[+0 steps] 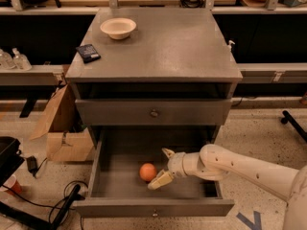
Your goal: Pick orange from middle drawer and place on counter
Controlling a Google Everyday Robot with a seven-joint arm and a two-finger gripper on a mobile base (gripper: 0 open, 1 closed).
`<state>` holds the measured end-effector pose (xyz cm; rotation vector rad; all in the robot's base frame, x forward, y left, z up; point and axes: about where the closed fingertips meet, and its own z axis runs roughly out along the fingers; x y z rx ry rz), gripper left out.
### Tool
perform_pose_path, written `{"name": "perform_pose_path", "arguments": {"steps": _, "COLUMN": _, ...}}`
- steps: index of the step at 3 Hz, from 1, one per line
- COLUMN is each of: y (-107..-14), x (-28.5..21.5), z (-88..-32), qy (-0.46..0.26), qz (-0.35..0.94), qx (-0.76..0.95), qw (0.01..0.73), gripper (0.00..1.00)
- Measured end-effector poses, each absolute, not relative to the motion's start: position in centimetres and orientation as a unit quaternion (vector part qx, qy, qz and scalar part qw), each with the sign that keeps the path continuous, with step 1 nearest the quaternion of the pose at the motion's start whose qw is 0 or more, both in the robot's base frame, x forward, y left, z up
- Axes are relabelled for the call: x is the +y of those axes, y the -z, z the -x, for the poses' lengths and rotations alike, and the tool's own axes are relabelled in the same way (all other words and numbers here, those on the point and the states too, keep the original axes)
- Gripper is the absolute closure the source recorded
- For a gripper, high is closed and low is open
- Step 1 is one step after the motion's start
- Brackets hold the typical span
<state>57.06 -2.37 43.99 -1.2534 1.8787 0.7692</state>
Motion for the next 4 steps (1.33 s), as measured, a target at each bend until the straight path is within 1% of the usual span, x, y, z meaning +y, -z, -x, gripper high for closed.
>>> {"name": "perform_pose_path", "arguments": {"steps": 1, "y": -41.8, "x": -1.0, "z": -58.4, "qy": -0.308, "qz": 0.469, "qx": 0.733, "qw": 0.385, "gripper": 0.0}}
{"name": "perform_pose_path", "arguments": {"steps": 3, "y": -39.2, "x": 2.1, "z": -58.1, "qy": -0.325, "qz": 0.455, "qx": 0.732, "qw": 0.39, "gripper": 0.0}}
{"name": "perform_pose_path", "arguments": {"steps": 4, "y": -37.9, "x": 2.5, "z": -57.8, "qy": -0.323, "qz": 0.468, "qx": 0.734, "qw": 0.372, "gripper": 0.16}}
